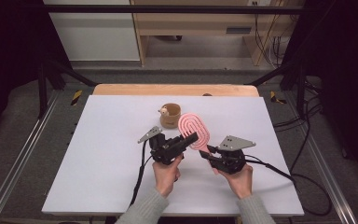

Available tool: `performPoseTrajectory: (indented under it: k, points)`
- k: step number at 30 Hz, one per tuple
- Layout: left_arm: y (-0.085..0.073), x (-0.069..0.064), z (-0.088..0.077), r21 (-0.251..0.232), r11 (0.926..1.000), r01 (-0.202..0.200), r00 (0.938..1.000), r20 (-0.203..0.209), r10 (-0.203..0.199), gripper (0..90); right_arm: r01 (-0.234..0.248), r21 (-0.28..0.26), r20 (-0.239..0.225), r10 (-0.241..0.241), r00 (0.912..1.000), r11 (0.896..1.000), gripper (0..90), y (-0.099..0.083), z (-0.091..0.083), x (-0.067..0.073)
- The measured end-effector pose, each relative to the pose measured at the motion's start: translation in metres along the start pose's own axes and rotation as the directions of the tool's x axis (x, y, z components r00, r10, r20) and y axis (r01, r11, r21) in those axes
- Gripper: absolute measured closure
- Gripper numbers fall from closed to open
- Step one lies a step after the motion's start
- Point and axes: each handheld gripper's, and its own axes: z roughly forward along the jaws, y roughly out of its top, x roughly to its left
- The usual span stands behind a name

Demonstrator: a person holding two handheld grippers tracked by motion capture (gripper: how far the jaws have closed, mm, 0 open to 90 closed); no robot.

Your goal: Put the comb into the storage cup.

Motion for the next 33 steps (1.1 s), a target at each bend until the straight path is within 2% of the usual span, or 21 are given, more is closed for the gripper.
performPoseTrajectory:
  k: [16,21,25,33]
  points:
    - [0.0019,-0.0035,-0.0017,0.005,0.9992,-0.039,0.9992,0.009,0.039,63.6,-0.006,-0.012,-0.022,0.005,0.9997,1.000,69.7,-0.0002,0.0004,0.0002]
    - [0.0023,-0.0039,-0.0025,0.002,0.9992,-0.040,0.9991,0.015,0.040,63.8,-0.007,-0.017,-0.031,0.006,0.9995,1.000,68.4,-0.0001,0.0001,0.0003]
    - [0.0029,-0.0057,-0.0024,0.001,0.9993,-0.037,0.9990,0.023,0.037,63.8,-0.012,-0.023,-0.040,0.011,0.9991,1.000,65.7,0.0003,0.0000,0.0003]
    - [0.0065,-0.0082,-0.0027,0.003,0.9973,-0.073,0.9973,0.011,0.073,63.8,-0.014,-0.052,-0.049,0.012,0.9987,0.999,49.8,0.0017,-0.0024,-0.0010]
